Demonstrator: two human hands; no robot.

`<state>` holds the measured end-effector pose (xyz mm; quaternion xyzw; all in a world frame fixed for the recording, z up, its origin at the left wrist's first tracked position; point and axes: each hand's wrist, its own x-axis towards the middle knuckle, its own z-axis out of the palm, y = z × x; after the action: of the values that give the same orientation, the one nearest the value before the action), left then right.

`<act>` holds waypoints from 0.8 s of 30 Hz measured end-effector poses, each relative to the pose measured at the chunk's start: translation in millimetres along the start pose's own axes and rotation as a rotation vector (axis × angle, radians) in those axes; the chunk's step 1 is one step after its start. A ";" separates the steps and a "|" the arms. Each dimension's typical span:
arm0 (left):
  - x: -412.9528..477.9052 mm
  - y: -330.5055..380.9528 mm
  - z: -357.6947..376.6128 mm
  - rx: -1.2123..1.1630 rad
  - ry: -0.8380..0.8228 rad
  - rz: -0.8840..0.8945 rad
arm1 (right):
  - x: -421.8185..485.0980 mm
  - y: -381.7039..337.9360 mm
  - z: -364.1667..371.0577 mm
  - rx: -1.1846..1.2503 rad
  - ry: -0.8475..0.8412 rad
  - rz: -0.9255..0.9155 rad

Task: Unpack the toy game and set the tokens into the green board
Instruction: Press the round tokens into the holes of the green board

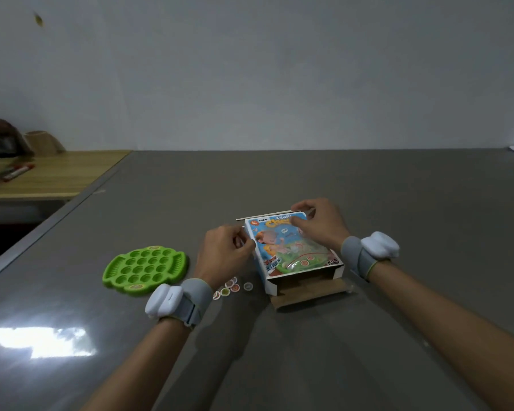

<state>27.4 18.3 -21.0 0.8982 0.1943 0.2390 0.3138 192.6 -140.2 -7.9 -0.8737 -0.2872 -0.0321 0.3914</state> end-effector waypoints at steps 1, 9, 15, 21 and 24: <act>-4.5 -1.6 -6.2 0.019 0.005 0.007 | -4.9 -7.6 -0.5 -0.020 -0.019 -0.038; -46.0 -27.7 -49.8 0.082 -0.009 -0.002 | -52.4 -59.7 13.8 -0.058 -0.117 -0.299; -72.2 -49.2 -66.9 0.131 -0.058 -0.013 | -81.3 -72.9 39.1 -0.181 -0.230 -0.447; -80.0 -56.6 -62.5 0.311 -0.037 0.049 | -87.7 -74.6 58.1 -0.421 -0.254 -0.530; -78.2 -56.7 -54.3 0.411 0.018 0.071 | -84.1 -77.8 64.3 -0.439 -0.255 -0.529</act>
<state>-77.2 46.1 -44.8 0.9474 0.2099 0.2131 0.1135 70.7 -94.1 -24.2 -0.8293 -0.5361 -0.0838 0.1336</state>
